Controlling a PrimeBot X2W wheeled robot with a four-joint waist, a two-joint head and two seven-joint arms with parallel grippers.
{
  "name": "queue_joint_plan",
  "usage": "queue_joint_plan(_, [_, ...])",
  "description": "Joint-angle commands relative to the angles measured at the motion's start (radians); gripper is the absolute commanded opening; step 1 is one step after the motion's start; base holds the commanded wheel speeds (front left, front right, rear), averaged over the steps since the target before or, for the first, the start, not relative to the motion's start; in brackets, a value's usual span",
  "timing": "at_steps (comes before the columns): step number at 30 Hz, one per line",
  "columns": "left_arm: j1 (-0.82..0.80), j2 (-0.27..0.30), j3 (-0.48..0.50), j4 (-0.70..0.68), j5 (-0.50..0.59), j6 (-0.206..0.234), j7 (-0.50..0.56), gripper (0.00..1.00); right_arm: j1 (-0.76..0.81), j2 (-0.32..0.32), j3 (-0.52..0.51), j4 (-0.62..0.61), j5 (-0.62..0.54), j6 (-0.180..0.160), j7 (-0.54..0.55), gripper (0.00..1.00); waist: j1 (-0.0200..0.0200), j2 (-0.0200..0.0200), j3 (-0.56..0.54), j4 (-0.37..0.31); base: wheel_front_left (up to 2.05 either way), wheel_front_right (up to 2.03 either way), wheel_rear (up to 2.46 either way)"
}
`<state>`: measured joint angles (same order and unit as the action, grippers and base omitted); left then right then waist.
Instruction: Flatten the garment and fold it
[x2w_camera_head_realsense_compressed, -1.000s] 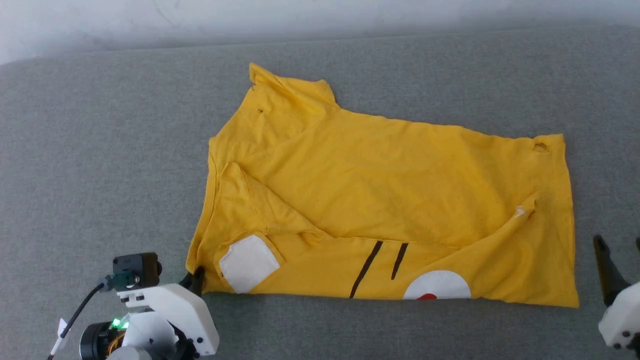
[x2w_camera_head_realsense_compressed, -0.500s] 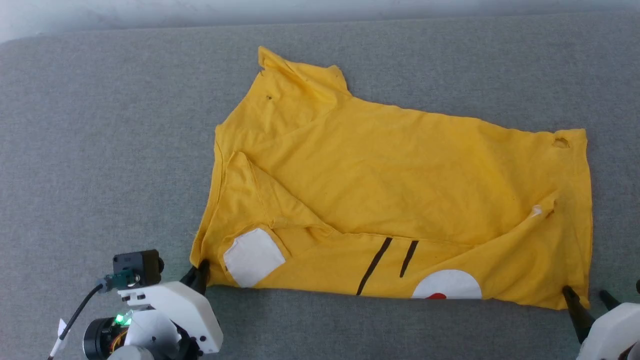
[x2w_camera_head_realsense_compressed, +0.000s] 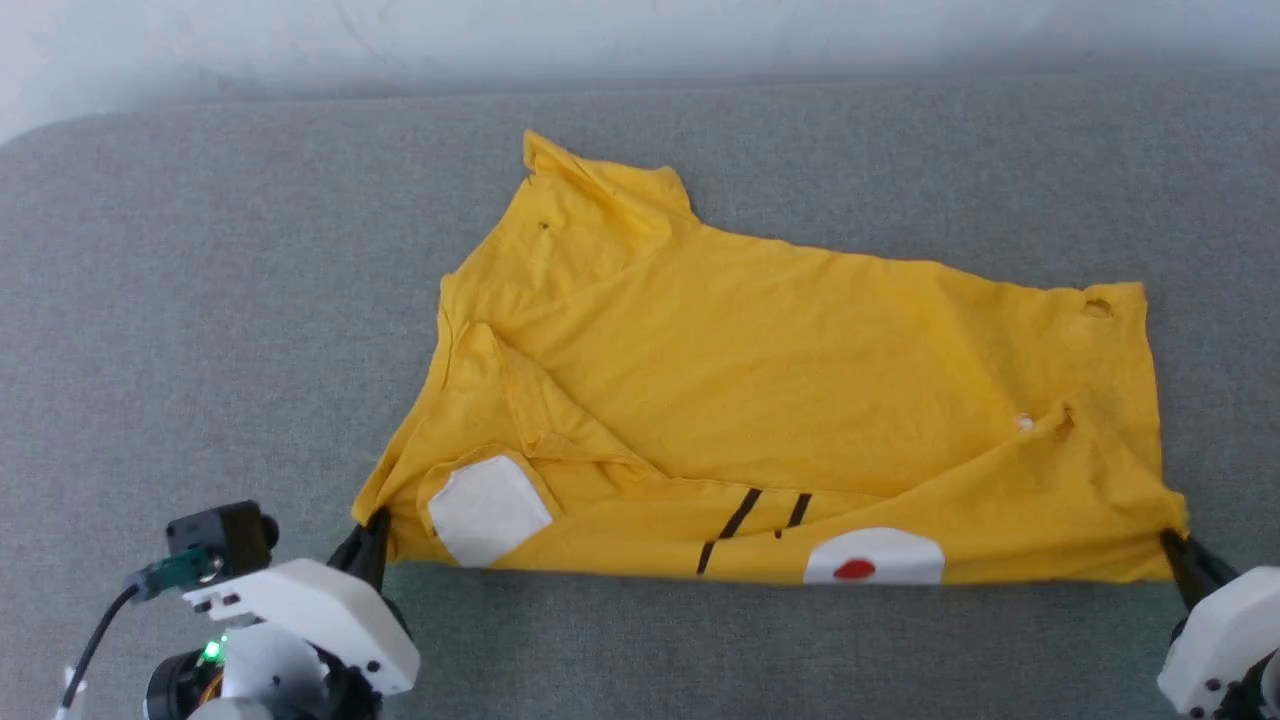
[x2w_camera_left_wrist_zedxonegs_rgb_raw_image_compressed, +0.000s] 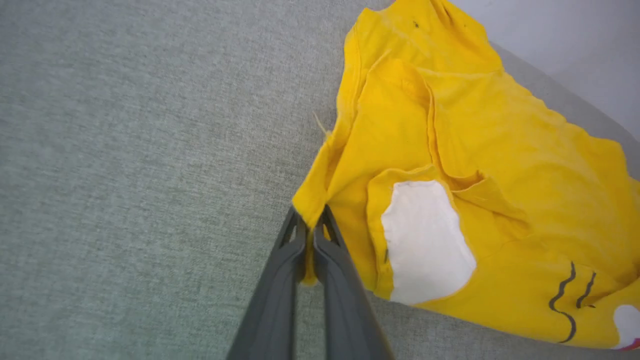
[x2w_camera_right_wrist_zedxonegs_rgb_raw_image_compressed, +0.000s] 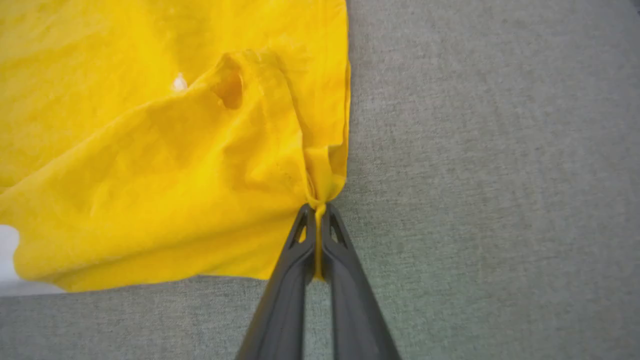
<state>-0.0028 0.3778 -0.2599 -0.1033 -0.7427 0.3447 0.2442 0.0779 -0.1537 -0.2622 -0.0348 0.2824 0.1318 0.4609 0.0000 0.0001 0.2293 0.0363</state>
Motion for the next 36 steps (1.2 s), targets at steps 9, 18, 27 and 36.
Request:
queue_joint_plan(9, [0.181,0.040,0.062,-0.158,-0.047,0.074,0.042,0.00,0.046,-0.013,-0.059,-0.177,0.022,-0.001,0.100,0.00,0.0000,-0.0001,-0.103,0.001,0.00,0.00,0.00])
queue_joint_plan(18, [0.324,-0.010,0.039,-0.203,-0.086,0.101,0.040,0.00,0.182,0.054,-0.104,-0.228,0.016,-0.001,0.165,0.00,0.0000,-0.0001,-0.089,0.009,0.00,0.00,0.00])
queue_joint_plan(27, [0.284,-0.061,0.012,-0.055,-0.105,0.059,0.008,0.22,0.177,0.082,-0.069,-0.105,-0.004,-0.001,0.107,0.00,0.0000,-0.0001,-0.097,0.012,0.00,0.00,0.00])
queue_joint_plan(36, [0.261,-0.083,0.070,-0.047,-0.141,0.033,-0.052,1.00,0.132,0.067,-0.053,-0.101,0.023,-0.001,0.048,1.00,0.0000,-0.0001,-0.106,-0.004,0.00,0.00,0.00])
